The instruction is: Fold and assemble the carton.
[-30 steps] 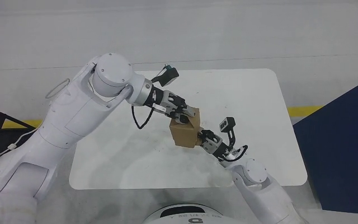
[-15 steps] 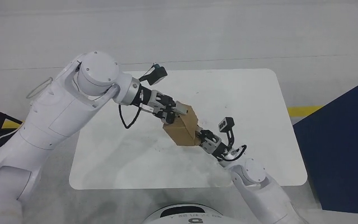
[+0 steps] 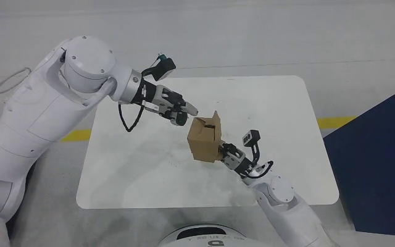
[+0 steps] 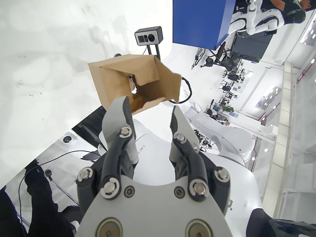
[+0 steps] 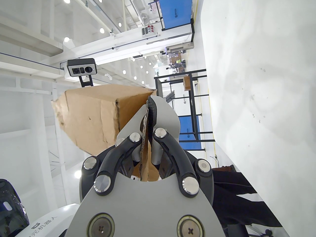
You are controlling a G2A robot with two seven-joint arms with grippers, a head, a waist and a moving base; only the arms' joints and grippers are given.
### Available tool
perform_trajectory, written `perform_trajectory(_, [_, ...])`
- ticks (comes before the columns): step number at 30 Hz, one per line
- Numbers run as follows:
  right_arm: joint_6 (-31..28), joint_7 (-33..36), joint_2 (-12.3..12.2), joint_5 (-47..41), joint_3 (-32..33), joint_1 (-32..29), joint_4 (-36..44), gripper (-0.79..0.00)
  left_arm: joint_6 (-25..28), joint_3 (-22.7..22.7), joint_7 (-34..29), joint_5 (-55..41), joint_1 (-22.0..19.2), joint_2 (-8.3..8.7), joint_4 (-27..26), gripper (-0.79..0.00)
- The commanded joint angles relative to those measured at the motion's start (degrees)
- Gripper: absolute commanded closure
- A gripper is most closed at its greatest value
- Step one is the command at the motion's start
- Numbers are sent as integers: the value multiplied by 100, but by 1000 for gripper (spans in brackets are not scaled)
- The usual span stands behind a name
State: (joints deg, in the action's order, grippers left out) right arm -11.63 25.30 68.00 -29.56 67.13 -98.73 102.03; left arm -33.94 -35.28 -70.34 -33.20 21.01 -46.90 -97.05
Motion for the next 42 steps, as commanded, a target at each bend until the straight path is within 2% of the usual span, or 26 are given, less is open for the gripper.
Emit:
perform_trajectory(1, [-3, 3, -1, -7, 10, -10, 7, 0, -6, 12, 6, -2, 4, 22, 4, -289])
perform_trajectory(5, [7, 7, 0, -8, 18, -9, 16, 0, -49, 41, 50, 42, -67, 29, -57, -332])
perform_trajectory(8, [5, 15, 2, -7, 21, -2, 21, 0, -97, -13, 100, 42, -264, -2, -113, -376])
perform_trajectory(10, [1, 19, 3, -19, 27, 2, 15, 0, -109, -29, 148, 17, -428, -60, -138, -428])
perform_trajectory(12, [-7, 36, 4, -32, 30, 5, 3, 0, -36, -3, 300, -92, -599, -163, -128, -440])
perform_trajectory(14, [-29, 58, 4, -52, 37, 3, -17, 0, 121, 41, 582, -453, -738, -322, -60, -385])
perform_trajectory(19, [-147, 130, 0, -123, 85, -61, -84, 0, 562, 471, 1319, -1259, -1032, -846, 260, -391])
perform_trajectory(25, [-371, 247, -21, -295, 243, -243, -149, 0, 761, 1343, 1458, -1145, -1354, -1497, 793, -376])
perform_trajectory(31, [-399, 395, -37, -325, 322, -305, -157, 0, 997, 1822, 1525, -1033, -1440, -2047, 1325, -366])
perform_trajectory(36, [-273, 463, -43, -150, 291, -230, -176, 0, 1132, 1830, 1477, -1062, -1500, -2314, 1687, -372])
perform_trajectory(42, [-171, 447, -33, -114, 240, -107, -200, 0, 1047, 1830, 1171, -884, -1401, -2395, 1694, -388])
